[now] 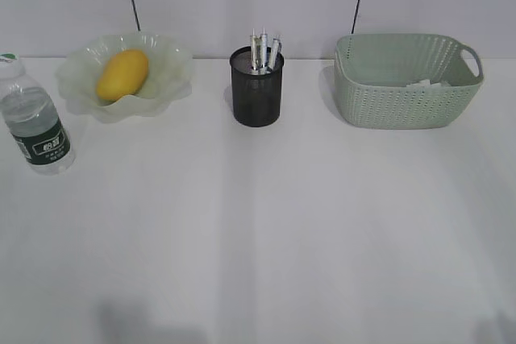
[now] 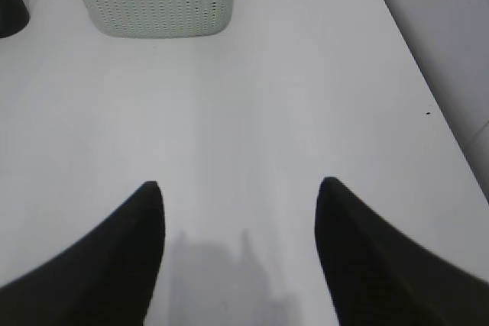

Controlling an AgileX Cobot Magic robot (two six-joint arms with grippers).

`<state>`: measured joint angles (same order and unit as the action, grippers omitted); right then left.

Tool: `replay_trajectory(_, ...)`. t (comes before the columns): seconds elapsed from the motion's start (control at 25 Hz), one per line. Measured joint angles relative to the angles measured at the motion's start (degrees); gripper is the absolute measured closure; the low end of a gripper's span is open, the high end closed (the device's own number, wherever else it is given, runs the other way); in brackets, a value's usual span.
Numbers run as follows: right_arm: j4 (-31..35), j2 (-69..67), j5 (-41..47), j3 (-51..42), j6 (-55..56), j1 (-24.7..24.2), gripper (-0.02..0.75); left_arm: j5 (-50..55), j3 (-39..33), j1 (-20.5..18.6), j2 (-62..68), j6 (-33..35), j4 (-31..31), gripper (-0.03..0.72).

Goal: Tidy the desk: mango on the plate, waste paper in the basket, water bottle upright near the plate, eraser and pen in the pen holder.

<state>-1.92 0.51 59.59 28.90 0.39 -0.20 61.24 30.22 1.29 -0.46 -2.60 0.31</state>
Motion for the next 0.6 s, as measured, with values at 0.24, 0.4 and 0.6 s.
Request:
replay_trajectory(0.24,0.00,0.00,0.00,0.00,0.00,0.00,0.243,0.00,0.00,0.00,0.00,0.00,0.00,0.360)
replay_trajectory(0.4,0.00,0.00,0.00,0.00,0.00,0.00,0.243,0.00,0.00,0.00,0.00,0.00,0.00,0.400)
replay_trajectory(0.6,0.02,0.00,0.00,0.00,0.00,0.00,0.243,0.00,0.00,0.00,0.00,0.00,0.00,0.444)
